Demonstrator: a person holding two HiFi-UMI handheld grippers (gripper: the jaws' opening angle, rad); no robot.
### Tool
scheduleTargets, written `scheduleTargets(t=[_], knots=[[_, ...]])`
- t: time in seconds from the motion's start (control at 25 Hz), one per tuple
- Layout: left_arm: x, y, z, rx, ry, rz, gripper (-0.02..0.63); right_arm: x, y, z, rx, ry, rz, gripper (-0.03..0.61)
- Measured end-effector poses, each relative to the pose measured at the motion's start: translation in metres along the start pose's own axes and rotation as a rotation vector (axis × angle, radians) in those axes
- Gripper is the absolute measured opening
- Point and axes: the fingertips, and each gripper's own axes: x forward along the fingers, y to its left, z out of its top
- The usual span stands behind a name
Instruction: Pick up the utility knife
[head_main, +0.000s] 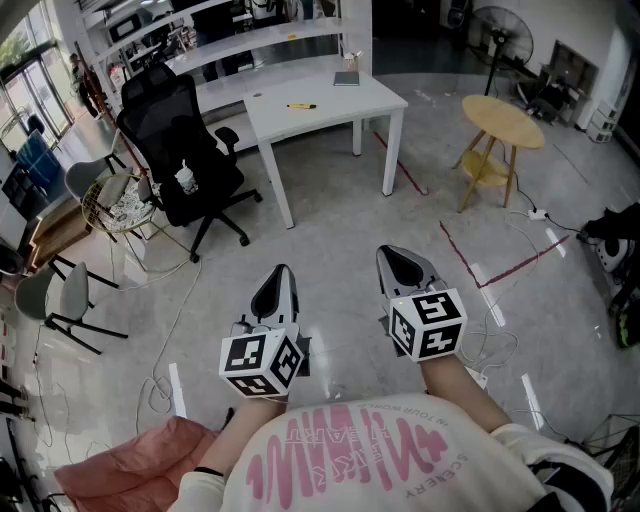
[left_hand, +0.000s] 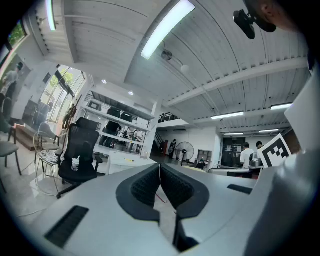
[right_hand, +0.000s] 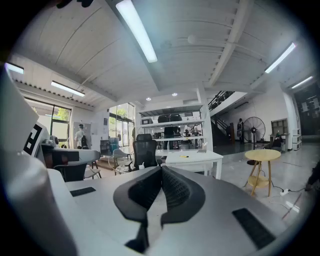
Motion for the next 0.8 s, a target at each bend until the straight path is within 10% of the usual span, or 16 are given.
scheduleTargets(t=[0.8], knots=[[-0.004,0.073,-0.012,-0.02,0.057,-0.017,0.025,0.036,0.018,-0.032,0.122,0.036,-0.058,0.017]])
